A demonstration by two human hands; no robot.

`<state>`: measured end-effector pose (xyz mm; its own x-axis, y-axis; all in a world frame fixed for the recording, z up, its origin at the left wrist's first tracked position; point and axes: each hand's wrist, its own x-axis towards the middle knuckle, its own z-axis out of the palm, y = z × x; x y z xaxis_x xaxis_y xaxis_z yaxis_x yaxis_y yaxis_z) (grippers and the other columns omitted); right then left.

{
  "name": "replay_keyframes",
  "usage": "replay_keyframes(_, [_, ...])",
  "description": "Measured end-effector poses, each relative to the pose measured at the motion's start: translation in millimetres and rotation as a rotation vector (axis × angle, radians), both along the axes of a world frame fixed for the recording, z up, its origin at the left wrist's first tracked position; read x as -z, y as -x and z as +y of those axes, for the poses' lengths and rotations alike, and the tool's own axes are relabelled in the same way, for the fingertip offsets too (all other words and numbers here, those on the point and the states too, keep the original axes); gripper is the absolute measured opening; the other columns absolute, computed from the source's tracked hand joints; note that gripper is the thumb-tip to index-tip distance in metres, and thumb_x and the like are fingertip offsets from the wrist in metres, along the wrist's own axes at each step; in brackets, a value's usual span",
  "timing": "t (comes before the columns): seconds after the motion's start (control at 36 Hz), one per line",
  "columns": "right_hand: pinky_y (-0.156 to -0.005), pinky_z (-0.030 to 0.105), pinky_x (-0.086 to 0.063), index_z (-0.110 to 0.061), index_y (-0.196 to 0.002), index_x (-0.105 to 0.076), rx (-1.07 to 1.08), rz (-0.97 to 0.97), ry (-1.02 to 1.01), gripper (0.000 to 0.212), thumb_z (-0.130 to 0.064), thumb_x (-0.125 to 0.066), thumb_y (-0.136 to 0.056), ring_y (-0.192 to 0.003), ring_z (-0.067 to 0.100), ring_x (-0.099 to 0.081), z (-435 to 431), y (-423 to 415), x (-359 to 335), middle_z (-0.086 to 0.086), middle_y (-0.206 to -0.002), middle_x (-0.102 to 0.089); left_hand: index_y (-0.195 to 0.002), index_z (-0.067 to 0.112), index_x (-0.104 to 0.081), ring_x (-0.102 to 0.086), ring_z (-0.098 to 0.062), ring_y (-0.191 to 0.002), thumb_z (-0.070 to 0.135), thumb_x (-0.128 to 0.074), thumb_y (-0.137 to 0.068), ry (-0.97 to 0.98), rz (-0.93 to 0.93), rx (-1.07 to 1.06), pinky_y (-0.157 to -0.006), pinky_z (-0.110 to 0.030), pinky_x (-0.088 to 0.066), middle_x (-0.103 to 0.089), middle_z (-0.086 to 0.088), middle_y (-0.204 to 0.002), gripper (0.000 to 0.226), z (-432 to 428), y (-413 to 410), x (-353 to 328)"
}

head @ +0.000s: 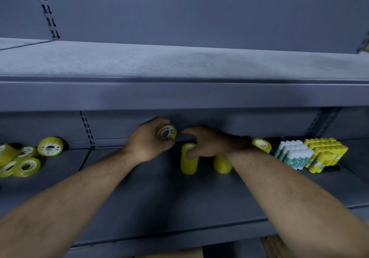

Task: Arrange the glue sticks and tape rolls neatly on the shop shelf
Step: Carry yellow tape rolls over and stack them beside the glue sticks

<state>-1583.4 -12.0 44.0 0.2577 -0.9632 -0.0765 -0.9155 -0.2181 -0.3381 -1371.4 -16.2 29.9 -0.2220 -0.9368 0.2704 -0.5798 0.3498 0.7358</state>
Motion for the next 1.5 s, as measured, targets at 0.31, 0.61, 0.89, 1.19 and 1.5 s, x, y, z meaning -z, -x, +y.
replay_keyframes(0.31, [-0.095, 0.029, -0.049, -0.024, -0.130, -0.063, 0.386, 0.151, 0.139, 0.046, -0.010, -0.058, -0.087, -0.122, 0.024, -0.057, 56.9, 91.0, -25.0, 0.003, -0.136, -0.061, -0.133, 0.035, -0.061, -0.055, -0.015, -0.123, 0.027, -0.075, -0.074, 0.117, -0.285, 0.285, -0.104, -0.028, -0.044, -0.058, 0.003, -0.131, 0.061, 13.4, 104.9, -18.7])
replay_keyframes(0.61, [-0.095, 0.029, -0.053, -0.026, -0.126, -0.067, 0.499, 0.034, 0.095, 0.053, -0.003, -0.056, -0.079, -0.114, 0.020, -0.063, 91.0, 130.8, -12.8, -0.002, -0.127, -0.067, -0.140, 0.025, -0.056, -0.051, -0.019, -0.129, 0.017, -0.065, -0.086, 0.060, -0.588, 0.453, -0.106, -0.027, -0.041, -0.052, 0.001, -0.146, 0.055, 10.9, 188.1, -3.7])
replay_keyframes(0.89, [-0.090, 0.032, -0.055, -0.029, -0.128, -0.066, 0.495, 0.021, 0.105, 0.052, -0.008, -0.056, -0.082, -0.110, 0.024, -0.064, 98.6, 148.0, -7.1, 0.001, -0.128, -0.067, -0.133, 0.018, -0.060, -0.054, -0.022, -0.124, 0.018, -0.063, -0.089, 0.048, -0.770, 0.455, -0.096, -0.025, -0.042, -0.058, -0.002, -0.137, 0.044, -3.1, 209.7, 8.0])
replay_keyframes(1.19, [-0.089, 0.033, -0.056, -0.029, -0.127, -0.067, 0.491, 0.004, 0.107, 0.048, -0.010, -0.058, -0.084, -0.110, 0.024, -0.064, 91.2, 155.9, -2.3, 0.001, -0.126, -0.067, -0.126, 0.025, -0.060, -0.052, -0.014, -0.089, 0.018, -0.074, -0.075, -0.042, -0.880, 0.498, -0.067, -0.021, -0.040, -0.061, 0.003, -0.120, 0.053, -15.4, 211.2, -2.8])
replay_keyframes(1.5, [-0.071, 0.022, -0.043, -0.033, -0.124, -0.067, 0.474, 0.000, 0.093, 0.045, -0.013, -0.057, -0.085, -0.101, 0.021, -0.064, 82.9, 152.8, 1.8, -0.002, -0.121, -0.067, -0.126, 0.025, -0.059, -0.051, -0.014, -0.088, 0.015, -0.071, -0.078, 0.005, -0.952, 0.531, -0.066, -0.020, -0.037, -0.061, 0.002, -0.121, 0.051, -13.1, 212.6, -4.1])
